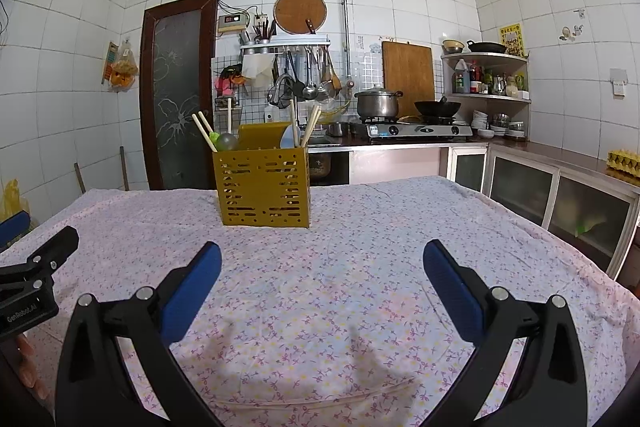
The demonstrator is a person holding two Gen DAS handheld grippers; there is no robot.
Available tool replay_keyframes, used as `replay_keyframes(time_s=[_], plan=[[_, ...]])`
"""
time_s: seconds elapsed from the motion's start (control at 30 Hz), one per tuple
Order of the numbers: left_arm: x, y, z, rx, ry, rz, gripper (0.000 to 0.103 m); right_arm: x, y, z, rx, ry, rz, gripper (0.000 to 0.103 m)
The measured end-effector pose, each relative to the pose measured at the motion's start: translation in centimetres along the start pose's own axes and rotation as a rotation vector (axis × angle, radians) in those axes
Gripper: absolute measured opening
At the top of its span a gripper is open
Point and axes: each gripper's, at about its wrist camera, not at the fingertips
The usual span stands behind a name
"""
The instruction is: Organize utensils
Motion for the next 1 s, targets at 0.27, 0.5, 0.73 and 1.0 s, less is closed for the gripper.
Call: replay_keyframes(time_s=[0.27, 0.5, 0.73, 1.0], plan=[[-0.21, 0.13, 0.05, -0.004, 0.009, -0.008, 0.098, -0.26, -0.07, -0.18, -0.001, 0.001, -0.013, 0.099], [-0.16, 0.15, 0.05, -0.006, 0.011, -0.001, 0.098, -0.3, -0.02, -0.23, -0.001, 0.002, -0.011, 0.099], [-0.08, 0.2, -0.07, -0.001, 0.016, 0.01, 0.098, -0.36, -0.01, -0.28, 0.0, 0.003, -0.008, 0.099], [0.11, 0.21, -0.2, 0.007, 0.019, 0.023, 0.098, -0.42, -0.02, -0.31, -0.001, 0.002, -0.009, 0.099]])
Point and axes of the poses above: each gripper's, at about its wrist camera, not at the fingertips, and z roughly against the way its jaws point, x to its left, y to its underside, and after that the axes turned 6 degrees about -z, right-handed
